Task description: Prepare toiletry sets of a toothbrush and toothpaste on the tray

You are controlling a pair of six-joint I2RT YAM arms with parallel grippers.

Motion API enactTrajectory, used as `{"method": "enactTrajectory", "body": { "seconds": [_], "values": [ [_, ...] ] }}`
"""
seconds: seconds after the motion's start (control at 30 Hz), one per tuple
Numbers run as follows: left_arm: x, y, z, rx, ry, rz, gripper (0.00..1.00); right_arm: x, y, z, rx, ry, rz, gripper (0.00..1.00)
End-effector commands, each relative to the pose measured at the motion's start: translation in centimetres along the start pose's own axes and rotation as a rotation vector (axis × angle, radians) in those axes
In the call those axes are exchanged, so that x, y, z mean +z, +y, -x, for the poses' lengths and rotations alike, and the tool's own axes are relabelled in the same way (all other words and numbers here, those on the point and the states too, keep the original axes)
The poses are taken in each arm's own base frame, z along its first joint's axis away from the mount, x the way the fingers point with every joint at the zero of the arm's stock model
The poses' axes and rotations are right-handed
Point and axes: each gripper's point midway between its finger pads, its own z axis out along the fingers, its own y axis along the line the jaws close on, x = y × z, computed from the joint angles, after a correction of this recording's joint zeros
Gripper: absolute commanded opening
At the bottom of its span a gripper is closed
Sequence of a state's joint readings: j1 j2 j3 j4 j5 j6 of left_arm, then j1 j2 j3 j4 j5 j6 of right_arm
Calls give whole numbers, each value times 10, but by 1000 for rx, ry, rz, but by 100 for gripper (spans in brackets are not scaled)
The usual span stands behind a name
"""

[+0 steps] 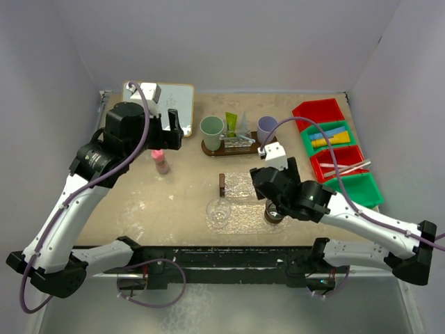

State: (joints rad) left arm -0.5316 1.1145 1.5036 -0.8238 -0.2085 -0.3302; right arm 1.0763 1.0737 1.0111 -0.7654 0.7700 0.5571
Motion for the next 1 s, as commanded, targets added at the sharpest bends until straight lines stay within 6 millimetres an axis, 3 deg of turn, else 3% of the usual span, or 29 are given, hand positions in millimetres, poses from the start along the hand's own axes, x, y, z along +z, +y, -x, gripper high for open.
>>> {"method": "enactTrajectory", "body": {
  "seconds": [0.0, 0.1, 0.23, 0.47, 0.6, 0.7, 0.83, 0.97],
  "values": [
    [-3, -3, 19, -14, -63, -6, 93, -6, -50, 75, 4, -255, -205, 85],
    [-8, 1, 21, -17, -70, 8, 93, 9, -76, 91, 56, -287, -262, 89],
    [-8, 2, 19, -19, -66, 15, 93, 34, -130, 98, 237, -256, -388, 99],
    [12, 5, 24, -3, -47, 53, 93, 94, -189, 106, 538, -216, -511, 98],
    [23, 7, 35, -8, -39, 54, 93, 142, -224, 95, 743, -123, -613, 97],
    [32, 19, 37, -13, -31, 83, 93, 165, -252, 87, 880, -48, -678, 95],
    [42, 35, 34, -15, -6, 123, 93, 177, -285, 77, 941, 18, -775, 94],
    [53, 44, 30, -2, 3, 158, 93, 182, -303, 52, 1031, 109, -849, 91]
  ]
}}
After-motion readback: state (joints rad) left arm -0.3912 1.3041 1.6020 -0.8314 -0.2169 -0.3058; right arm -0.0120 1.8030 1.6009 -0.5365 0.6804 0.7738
